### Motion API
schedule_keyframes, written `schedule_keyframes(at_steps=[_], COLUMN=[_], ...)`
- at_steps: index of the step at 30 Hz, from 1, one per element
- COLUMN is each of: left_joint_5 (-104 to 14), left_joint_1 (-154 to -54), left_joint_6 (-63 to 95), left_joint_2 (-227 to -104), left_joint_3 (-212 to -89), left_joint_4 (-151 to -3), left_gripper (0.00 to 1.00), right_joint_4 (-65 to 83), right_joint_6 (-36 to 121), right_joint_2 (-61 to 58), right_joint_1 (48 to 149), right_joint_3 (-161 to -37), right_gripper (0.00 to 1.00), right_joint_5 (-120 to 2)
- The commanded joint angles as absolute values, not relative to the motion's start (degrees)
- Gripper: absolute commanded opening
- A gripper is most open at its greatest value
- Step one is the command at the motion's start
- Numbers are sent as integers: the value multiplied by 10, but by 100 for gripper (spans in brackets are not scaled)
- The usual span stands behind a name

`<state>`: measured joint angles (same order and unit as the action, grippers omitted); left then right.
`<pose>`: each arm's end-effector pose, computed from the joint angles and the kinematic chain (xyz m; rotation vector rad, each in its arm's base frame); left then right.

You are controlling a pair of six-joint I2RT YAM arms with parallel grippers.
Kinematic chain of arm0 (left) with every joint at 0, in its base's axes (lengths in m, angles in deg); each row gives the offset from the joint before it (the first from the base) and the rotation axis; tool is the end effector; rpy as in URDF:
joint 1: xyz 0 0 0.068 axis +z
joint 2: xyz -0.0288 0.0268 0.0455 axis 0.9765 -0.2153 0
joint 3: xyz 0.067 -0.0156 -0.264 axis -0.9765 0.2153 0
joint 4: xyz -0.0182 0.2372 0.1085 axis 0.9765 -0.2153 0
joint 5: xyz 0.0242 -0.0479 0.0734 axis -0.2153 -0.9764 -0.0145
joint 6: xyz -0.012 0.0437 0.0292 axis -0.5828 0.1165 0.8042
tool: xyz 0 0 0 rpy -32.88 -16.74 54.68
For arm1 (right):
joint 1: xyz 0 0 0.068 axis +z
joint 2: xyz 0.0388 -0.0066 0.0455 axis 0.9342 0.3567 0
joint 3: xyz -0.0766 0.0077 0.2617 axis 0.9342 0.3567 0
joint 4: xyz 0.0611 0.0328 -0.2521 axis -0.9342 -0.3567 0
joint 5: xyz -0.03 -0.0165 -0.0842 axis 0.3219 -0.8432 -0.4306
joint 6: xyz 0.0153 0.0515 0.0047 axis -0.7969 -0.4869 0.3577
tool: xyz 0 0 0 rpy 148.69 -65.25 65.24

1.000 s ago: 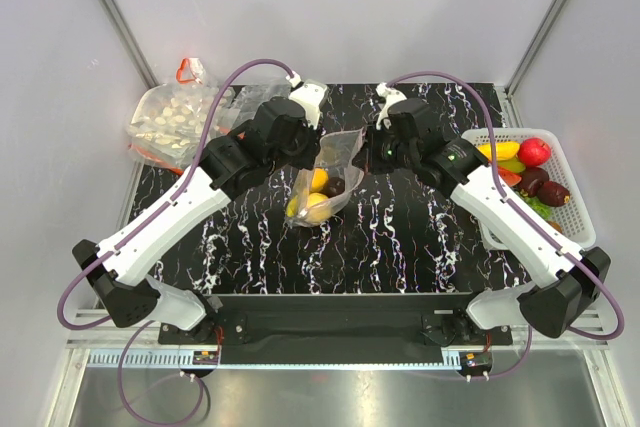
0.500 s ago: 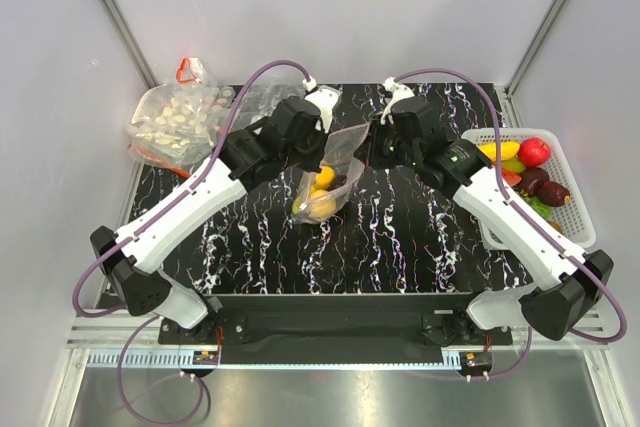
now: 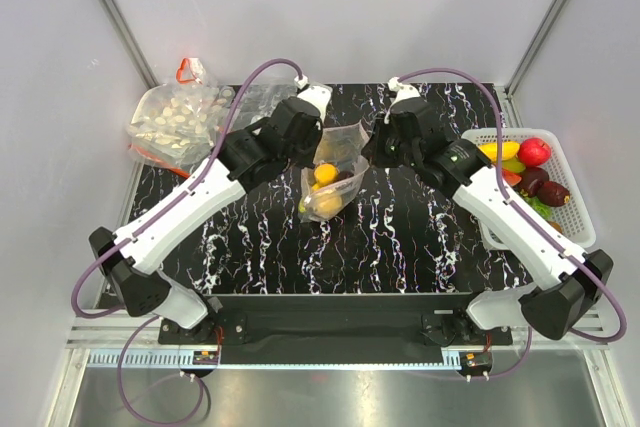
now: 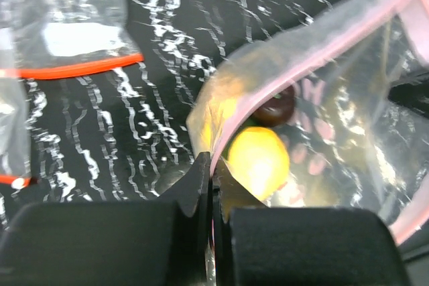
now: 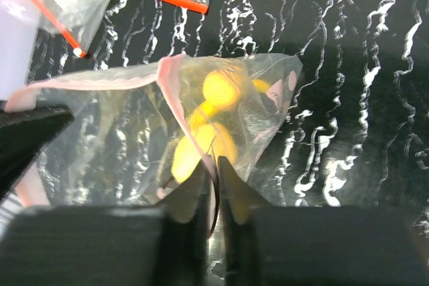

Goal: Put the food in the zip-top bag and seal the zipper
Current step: Adjust the zipper food storage bag at the center of the board.

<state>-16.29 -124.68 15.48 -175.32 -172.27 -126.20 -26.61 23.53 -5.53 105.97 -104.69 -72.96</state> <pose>0.2244 -0.2236 0.4062 0.4796 2.1467 -0.1844 0.2367 0.1725 0.3917 -0.1479 2.1643 0.5218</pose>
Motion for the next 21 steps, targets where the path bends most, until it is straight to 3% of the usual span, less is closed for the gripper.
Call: schedule_keyframes(at_steps=[1,7,13,18,21], left_joint_5=[-91,-53,-78,-103,-112], left_joint_1=[-1240,-1234,-1234,-1234,-1234], left_joint_6=[141,123,138,142,144], left_joint_2=[-1707,-1627,-1650,-1672,-1676], left_joint_3=[-1735,-1642,-1668,-1675,-1668], left_joint_4=[-1233,-1149,-1173,-1183,-1176], left_gripper=[0,0,0,0,0], right_joint_4=[-255,-244,-229,-237,-234], right_joint_6=[234,234,238,247,252], right_joint_2=[-38,-24,-29,-23,-27], right_joint_1=[1065,1065,1064,1064,1064], right_joint_3=[-1077,-1078,-1066,-1064,-1060], right_gripper=[1,0,1,41,47], right_joint_5=[-707,-695,-705,-725,-726])
